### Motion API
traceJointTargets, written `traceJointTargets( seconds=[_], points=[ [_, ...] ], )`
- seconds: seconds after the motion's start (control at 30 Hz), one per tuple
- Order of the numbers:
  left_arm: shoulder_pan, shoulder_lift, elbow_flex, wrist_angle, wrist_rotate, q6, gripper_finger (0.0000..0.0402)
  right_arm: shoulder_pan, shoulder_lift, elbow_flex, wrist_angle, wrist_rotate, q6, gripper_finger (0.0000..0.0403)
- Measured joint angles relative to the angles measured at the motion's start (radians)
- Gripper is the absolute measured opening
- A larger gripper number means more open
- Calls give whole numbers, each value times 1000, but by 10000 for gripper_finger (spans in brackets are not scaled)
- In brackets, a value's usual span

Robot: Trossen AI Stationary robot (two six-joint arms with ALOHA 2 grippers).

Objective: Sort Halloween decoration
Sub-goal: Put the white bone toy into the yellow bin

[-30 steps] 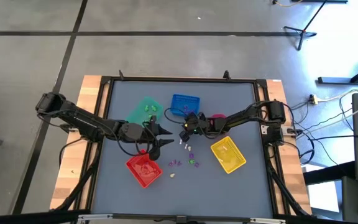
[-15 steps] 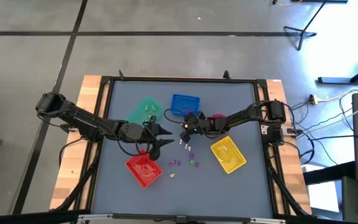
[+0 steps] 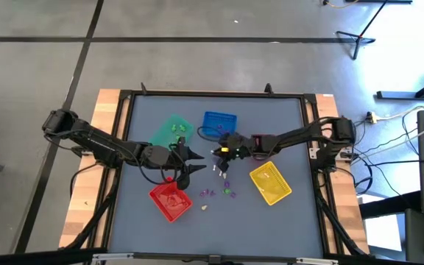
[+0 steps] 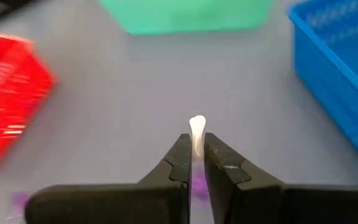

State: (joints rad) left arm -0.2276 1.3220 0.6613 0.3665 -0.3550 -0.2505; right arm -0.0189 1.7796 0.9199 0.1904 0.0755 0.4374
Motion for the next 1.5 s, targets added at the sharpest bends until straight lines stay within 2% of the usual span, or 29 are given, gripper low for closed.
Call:
traceJointTargets(
  seconds=[0.23,0.47,0.63,0.8,0.93,1.13,1.33,1.5],
  points=[
    [0,0,0,0,0,0,144,0,-156,3,-154,-221,-103,24],
    [0,0,0,0,0,0,144,1,-308,4,-474,-480,-156,24],
    [0,0,0,0,0,0,144,1,-362,5,-748,-567,-156,24],
    [0,0,0,0,0,0,144,1,-368,4,-1009,-567,-156,24],
    [0,0,0,1,1,0,144,0,-368,4,-1137,-500,-158,24],
    [0,0,0,1,2,-1,144,0,-368,4,-1152,-425,-158,42],
    [0,0,0,1,18,-2,144,0,-368,4,-1151,-415,-158,97],
    [-1,0,0,2,32,-4,144,0,-368,4,-1147,-344,-158,137]
  ],
)
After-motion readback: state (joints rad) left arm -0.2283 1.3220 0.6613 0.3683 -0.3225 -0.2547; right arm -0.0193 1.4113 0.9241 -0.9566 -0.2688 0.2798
